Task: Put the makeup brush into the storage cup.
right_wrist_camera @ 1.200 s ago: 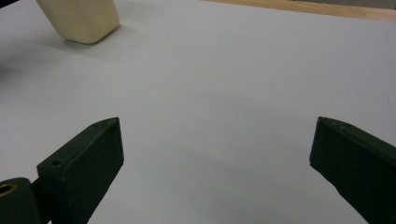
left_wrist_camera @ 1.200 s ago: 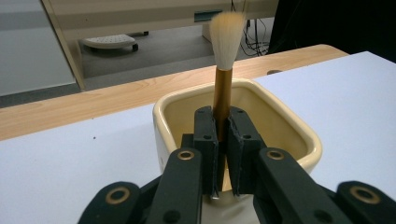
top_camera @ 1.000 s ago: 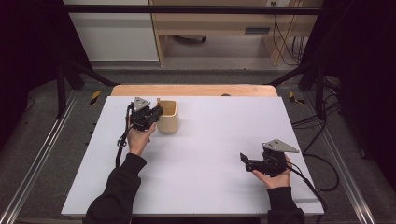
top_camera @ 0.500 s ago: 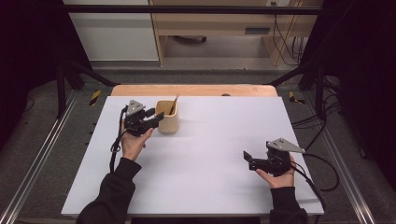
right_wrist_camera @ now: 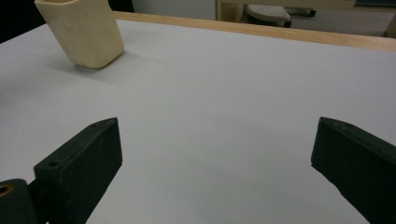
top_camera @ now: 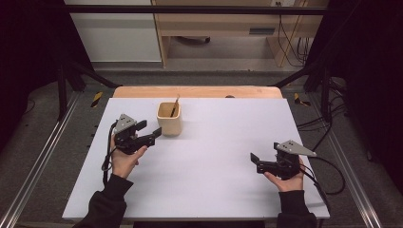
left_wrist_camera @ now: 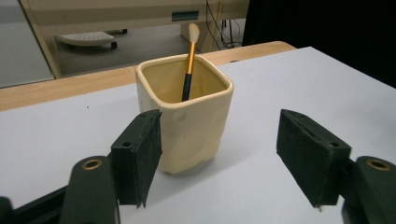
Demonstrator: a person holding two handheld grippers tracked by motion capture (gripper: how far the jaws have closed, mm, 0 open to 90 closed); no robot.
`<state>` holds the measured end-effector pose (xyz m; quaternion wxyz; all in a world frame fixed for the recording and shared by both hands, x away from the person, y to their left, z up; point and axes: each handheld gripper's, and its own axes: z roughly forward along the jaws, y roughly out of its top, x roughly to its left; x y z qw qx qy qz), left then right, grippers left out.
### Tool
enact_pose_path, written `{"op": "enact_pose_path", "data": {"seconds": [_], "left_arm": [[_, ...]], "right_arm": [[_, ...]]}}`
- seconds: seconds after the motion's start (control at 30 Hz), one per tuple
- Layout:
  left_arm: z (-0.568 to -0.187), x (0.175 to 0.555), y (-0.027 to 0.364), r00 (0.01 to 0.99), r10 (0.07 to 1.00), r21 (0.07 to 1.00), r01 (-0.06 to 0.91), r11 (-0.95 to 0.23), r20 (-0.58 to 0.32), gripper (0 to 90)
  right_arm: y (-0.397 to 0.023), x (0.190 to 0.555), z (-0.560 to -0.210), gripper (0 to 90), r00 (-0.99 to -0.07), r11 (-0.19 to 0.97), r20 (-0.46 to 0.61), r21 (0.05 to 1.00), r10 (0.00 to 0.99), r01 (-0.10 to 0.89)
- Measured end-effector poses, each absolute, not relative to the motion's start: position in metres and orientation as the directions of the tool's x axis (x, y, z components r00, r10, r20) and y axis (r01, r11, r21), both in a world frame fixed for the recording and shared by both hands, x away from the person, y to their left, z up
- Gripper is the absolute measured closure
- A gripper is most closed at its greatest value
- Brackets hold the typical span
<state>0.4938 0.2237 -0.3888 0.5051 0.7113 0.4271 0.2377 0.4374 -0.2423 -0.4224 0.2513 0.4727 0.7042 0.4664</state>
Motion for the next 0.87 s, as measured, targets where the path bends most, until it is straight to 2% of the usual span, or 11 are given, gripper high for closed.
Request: {"op": "enact_pose_path", "data": {"seconds": [0.33,0.47,0.87], "left_arm": [[-0.407,0.464,0.241,0.505,0.858,0.91,0.394,-0.127,-0.099,17.1],[-0.419,0.455,0.241,0.502,0.861,0.904,0.399,-0.151,-0.078,14.8],[-0.439,0.445,0.258,0.493,0.866,0.888,0.432,-0.157,-0.087,10.8]], "right_arm": [[-0.243,0.437,-0.423,2.3,-0.444,0.139,0.073,0.894,0.893,0.426],[-0.243,0.437,-0.423,2.3,-0.445,0.14,0.074,0.892,0.892,0.43],[-0.248,0.436,-0.425,2.4,-0.441,0.134,0.083,0.888,0.894,0.44]]}}
